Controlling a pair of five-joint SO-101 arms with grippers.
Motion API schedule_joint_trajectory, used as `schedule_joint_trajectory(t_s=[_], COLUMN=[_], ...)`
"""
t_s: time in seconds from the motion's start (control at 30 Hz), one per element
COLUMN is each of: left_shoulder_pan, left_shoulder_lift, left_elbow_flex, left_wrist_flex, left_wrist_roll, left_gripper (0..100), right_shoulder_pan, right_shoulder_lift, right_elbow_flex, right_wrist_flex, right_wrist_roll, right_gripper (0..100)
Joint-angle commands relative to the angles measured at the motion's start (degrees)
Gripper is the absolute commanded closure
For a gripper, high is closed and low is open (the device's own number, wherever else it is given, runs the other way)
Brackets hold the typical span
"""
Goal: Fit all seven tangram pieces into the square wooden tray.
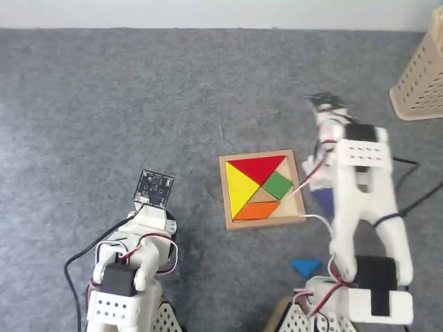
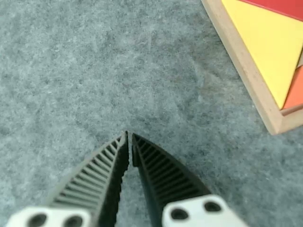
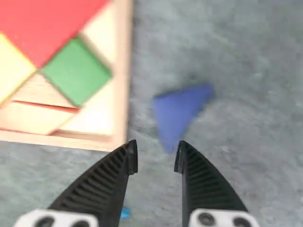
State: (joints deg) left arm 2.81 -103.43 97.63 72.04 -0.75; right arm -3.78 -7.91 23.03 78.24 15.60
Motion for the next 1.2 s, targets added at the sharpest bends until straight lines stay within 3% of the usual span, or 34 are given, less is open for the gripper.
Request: schedule_joint_trajectory(t_s=[0.0, 0.13, 0.33, 0.5, 0.87, 1.17], left_shoulder_pan=[0.4, 0.4, 0.4, 0.4, 0.4, 0.4], left_shoulder_lift=[-1.2, -1.2, -1.2, -1.2, -1.2, -1.2], left_elbow_flex=[-1.1, -1.1, -1.1, -1.1, -1.1, -1.1], left_wrist_flex=[0.4, 0.4, 0.4, 0.4, 0.4, 0.4], left_wrist_roll=[0.4, 0.4, 0.4, 0.4, 0.4, 0.4], left_gripper=[99, 99, 99, 99, 99, 99], right_shoulder_pan=[-4.7, -3.6, 4.8, 9.6, 7.2, 1.0], right_shoulder_lift=[-0.5, -0.2, 8.4, 16.5, 24.0, 24.1], right_elbow_flex=[-3.2, -3.0, -3.3, -8.3, -9.5, -6.2], right_wrist_flex=[0.6, -0.7, -6.9, -7.2, -8.3, -8.7], right_wrist_roll=[-1.8, -4.7, -6.2, -5.4, -4.3, -3.6], right_gripper=[87.5, 87.1, 86.9, 77.6, 77.7, 77.7])
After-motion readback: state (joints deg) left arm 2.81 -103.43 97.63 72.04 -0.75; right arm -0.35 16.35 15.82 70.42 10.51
